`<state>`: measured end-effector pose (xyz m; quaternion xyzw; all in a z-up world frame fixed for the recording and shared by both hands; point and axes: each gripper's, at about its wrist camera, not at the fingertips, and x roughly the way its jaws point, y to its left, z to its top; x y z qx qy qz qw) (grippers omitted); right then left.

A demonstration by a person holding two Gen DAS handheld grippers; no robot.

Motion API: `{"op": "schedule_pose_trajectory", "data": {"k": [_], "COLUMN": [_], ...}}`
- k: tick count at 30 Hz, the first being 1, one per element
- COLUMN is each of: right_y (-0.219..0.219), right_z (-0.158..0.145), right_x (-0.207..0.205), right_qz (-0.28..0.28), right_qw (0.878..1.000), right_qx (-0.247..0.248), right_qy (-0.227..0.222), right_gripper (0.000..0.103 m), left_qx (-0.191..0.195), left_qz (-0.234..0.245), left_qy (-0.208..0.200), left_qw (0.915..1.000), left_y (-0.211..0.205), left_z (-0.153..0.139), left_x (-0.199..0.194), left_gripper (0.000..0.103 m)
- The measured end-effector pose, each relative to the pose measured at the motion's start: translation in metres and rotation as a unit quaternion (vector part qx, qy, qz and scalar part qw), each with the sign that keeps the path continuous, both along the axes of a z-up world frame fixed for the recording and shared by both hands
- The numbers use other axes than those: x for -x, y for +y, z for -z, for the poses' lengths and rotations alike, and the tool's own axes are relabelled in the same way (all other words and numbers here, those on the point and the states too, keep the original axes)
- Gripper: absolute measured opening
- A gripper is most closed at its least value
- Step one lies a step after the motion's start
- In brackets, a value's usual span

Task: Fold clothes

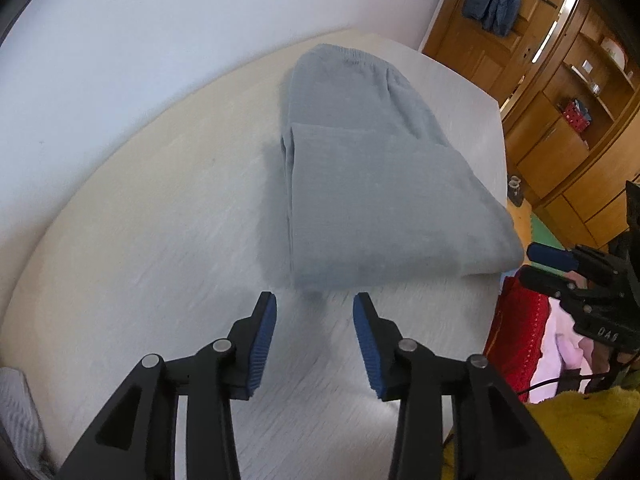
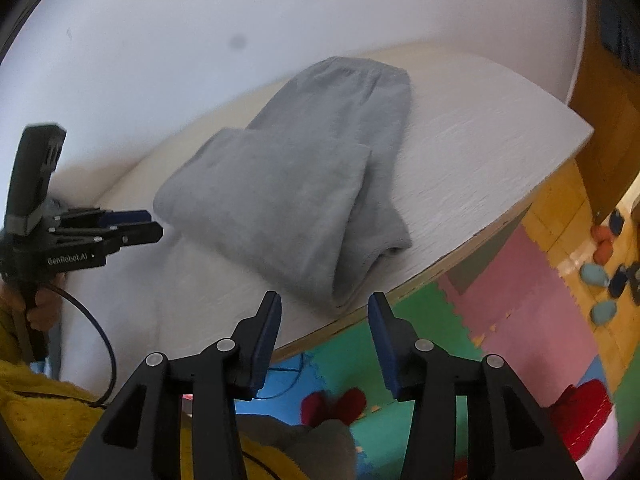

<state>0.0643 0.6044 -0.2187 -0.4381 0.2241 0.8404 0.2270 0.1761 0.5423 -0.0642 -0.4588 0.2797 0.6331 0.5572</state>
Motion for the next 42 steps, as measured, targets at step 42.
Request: {"op": "schedule_pose_trajectory", "data": {"k": [42], "right_y": [0.002], "right_z": [-0.037], "right_x": [0.014], "right_qz": [-0.09], "right_qw": [0.994], "right_qx": [-0.05], "right_qy": [0.037], "right_gripper": [0.02], "left_qx": [-0.059], "left_qz": [0.101], "left_qy": [0.027], "left_qw": [0.9927], "left_y": [-0.018], "left_z": [-0.057], "left_x": [-0.046], "left_gripper": [0.02]}}
